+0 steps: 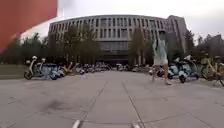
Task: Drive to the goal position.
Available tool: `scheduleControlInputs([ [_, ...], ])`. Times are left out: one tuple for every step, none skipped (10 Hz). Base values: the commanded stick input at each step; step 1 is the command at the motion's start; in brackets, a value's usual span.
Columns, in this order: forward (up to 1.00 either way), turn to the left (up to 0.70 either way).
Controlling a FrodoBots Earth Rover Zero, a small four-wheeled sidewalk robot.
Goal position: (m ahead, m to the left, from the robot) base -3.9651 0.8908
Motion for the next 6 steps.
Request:
scheduleControlInputs([
  [0.32, 0.00],
  [0.00, 0.15],
  [0.00, 0.53],
  [0.00, 0.85],
  [0.00, 0.85],
  [0.00, 0.85],
])
